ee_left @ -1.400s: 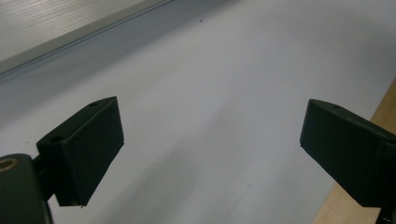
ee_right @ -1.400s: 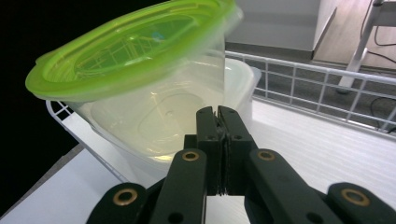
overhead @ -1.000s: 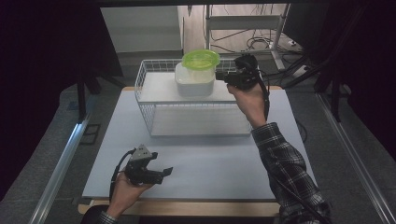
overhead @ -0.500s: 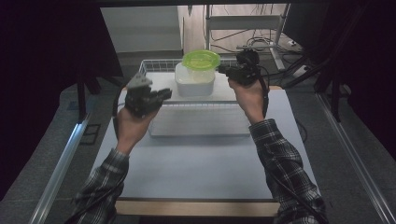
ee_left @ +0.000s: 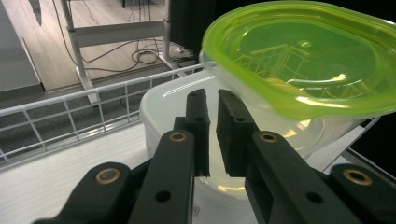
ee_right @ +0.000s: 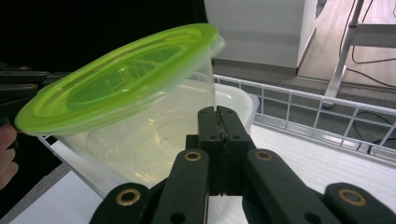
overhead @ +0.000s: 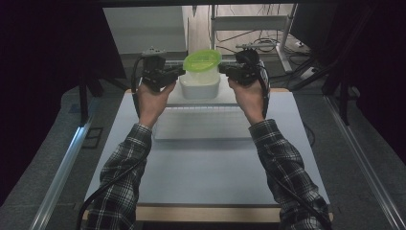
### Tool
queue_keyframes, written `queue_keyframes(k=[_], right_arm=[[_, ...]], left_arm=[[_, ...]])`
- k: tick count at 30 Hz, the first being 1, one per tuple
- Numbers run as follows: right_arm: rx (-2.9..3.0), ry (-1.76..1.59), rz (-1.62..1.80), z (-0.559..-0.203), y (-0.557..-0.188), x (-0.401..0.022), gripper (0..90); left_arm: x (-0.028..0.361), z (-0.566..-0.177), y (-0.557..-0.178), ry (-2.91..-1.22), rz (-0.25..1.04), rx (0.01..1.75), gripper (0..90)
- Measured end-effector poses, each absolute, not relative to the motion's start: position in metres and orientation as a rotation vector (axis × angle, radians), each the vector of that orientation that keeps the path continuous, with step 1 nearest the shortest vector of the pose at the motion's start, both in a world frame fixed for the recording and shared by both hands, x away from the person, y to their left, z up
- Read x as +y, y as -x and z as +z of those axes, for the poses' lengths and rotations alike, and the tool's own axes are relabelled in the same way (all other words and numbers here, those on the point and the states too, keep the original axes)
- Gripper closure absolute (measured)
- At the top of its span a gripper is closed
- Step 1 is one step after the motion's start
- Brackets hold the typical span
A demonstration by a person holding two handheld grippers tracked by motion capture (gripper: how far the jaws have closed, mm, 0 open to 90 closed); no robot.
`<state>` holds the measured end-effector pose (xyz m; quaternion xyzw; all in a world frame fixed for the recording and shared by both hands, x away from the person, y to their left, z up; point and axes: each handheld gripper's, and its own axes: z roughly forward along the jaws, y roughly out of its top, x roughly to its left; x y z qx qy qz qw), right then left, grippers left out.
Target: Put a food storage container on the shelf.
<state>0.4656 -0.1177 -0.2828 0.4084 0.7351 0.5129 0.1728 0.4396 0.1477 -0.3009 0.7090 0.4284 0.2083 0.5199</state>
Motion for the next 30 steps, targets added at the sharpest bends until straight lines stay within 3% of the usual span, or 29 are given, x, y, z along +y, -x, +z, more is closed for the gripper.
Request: queue_keyframes(k=[16,30], right_arm=[[2.084,-1.209,1.448,-0.283,-0.486,-0.105,87.2],[2.088,-1.179,1.438,-0.312,-0.462,-0.143,86.2]], left_arm=[[0.152,-0.293,-0.447,-1.709,0.545,1.068,76.8],[0.181,-0.327,-0.423,-1.702,0.533,1.090,75.3]])
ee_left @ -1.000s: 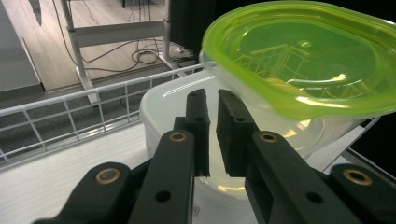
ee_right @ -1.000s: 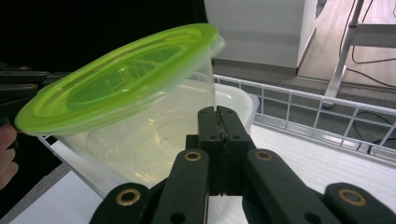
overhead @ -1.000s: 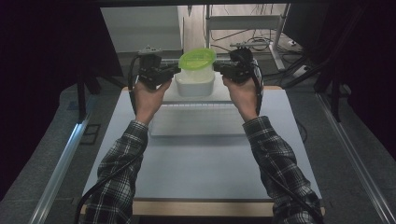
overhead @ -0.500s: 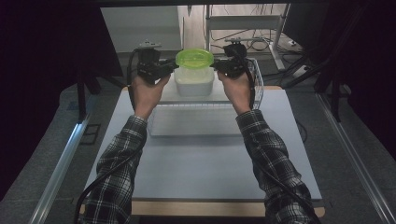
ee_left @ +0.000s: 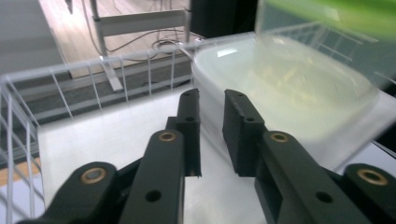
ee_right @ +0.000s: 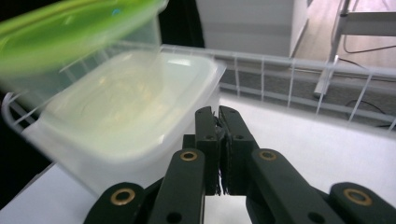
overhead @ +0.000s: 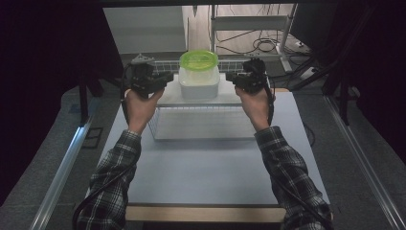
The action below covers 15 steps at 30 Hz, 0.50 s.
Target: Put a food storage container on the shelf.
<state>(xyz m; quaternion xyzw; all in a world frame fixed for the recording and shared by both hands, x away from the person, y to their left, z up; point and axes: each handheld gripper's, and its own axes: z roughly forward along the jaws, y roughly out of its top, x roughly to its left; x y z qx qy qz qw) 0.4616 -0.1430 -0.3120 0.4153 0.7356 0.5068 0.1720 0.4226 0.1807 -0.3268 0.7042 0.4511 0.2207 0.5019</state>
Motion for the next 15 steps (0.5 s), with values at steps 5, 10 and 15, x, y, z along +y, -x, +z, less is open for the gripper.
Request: queue_keyframes(k=[5,10,15], right_arm=[[2.146,-1.079,1.482,-0.334,-0.424,-0.155,69.1],[2.180,-1.016,1.477,-0.353,-0.394,-0.164,51.7],[2.253,-1.002,1.432,-0.390,-0.364,-0.182,33.8]], left_arm=[[0.184,-0.347,-0.387,-1.727,0.519,1.012,52.4],[0.184,-0.364,-0.355,-1.772,0.519,0.947,27.9],[0.186,-0.400,-0.320,-1.799,0.520,0.929,11.7]])
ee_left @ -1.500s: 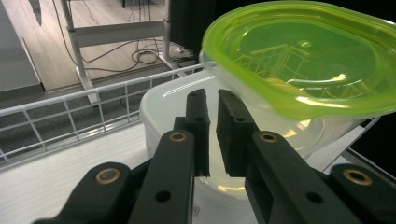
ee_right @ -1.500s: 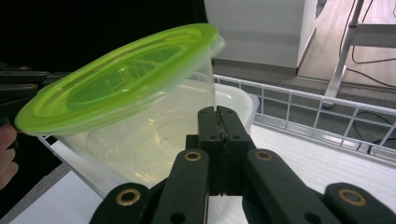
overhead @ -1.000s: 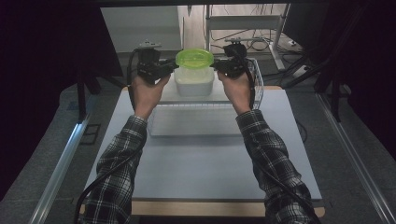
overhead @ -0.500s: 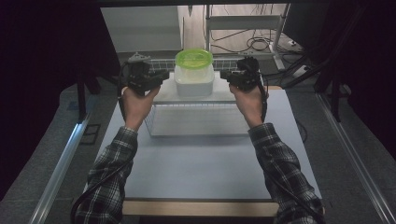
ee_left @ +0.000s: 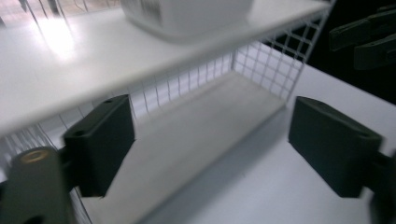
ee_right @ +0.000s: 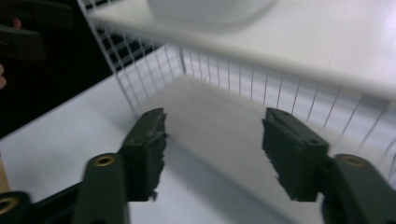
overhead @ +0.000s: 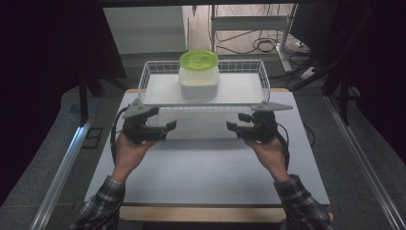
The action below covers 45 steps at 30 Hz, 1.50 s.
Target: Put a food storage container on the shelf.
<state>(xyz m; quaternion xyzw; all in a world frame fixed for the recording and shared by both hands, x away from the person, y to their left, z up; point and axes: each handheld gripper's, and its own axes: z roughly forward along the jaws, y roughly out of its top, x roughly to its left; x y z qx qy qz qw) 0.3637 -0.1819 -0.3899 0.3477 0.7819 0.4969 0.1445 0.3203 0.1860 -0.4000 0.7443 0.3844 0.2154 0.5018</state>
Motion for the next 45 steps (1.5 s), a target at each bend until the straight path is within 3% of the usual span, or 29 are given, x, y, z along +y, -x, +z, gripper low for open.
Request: queue_keyframes(k=[5,11,22,45], right_arm=[[2.286,-1.010,1.321,-0.436,-0.338,-0.204,16.9],[2.297,-1.040,1.271,-0.467,-0.324,-0.218,9.7],[2.345,-1.015,1.206,-0.490,-0.309,-0.224,6.3],[2.522,-1.021,1.002,-0.523,-0.305,-0.218,2.8]], left_arm=[[0.191,-0.441,-0.295,-1.840,0.508,0.939,2.1],[0.192,-0.479,-0.276,-1.882,0.467,0.941,0.4],[0.198,-0.517,-0.256,-1.980,0.465,0.968,0.0],[0.179,-0.541,-0.258,-2.223,0.437,0.939,0.0]])
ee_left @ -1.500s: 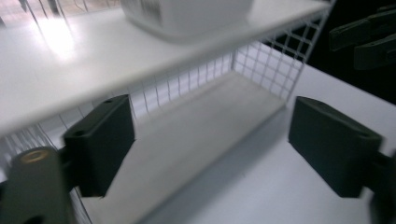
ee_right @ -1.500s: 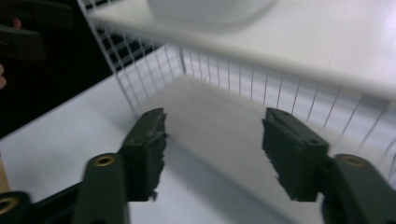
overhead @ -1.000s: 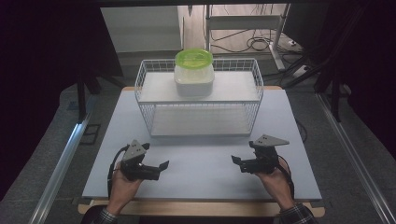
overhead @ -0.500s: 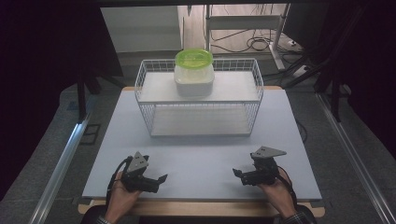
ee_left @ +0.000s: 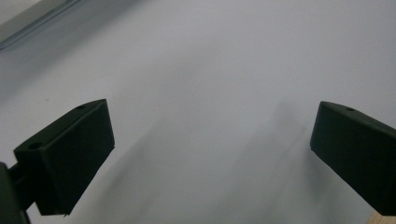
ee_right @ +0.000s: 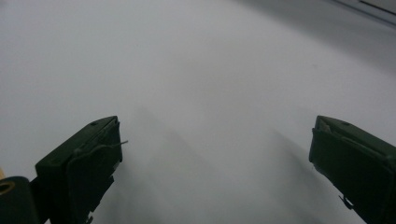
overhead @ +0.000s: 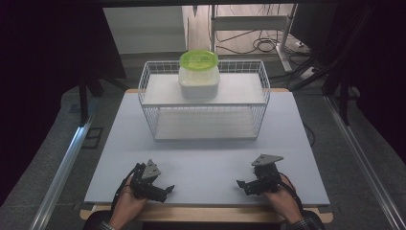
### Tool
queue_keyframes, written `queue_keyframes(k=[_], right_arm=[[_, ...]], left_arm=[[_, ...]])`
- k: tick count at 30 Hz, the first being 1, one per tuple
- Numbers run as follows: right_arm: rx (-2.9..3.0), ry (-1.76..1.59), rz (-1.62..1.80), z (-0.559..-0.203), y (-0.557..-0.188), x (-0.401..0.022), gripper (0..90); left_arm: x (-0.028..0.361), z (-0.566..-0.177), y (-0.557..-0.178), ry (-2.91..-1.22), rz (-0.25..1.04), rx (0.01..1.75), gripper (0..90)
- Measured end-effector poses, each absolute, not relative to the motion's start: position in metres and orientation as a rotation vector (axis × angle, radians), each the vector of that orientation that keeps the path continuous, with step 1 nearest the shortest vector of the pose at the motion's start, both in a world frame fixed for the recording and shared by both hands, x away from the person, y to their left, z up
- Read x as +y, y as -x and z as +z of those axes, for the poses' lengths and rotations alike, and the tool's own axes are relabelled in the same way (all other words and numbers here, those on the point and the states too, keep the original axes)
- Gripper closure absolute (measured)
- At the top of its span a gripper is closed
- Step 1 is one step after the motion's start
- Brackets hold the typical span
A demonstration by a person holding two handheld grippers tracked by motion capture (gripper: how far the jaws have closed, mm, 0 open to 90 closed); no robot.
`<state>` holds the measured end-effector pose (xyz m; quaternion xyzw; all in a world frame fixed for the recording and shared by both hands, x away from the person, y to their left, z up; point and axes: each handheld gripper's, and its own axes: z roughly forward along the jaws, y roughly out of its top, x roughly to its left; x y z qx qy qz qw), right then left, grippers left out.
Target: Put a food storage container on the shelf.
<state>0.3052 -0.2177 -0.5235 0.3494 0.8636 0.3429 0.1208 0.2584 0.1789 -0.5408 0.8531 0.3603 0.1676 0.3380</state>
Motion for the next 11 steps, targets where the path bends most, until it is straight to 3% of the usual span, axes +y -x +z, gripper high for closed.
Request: queue_keyframes(k=[11], right_arm=[[2.559,-0.985,0.956,-0.5284,-0.3057,-0.2147,2.5]], left_arm=[[0.1777,-0.5433,-0.2604,-2.242,0.420,0.946,0.0]])
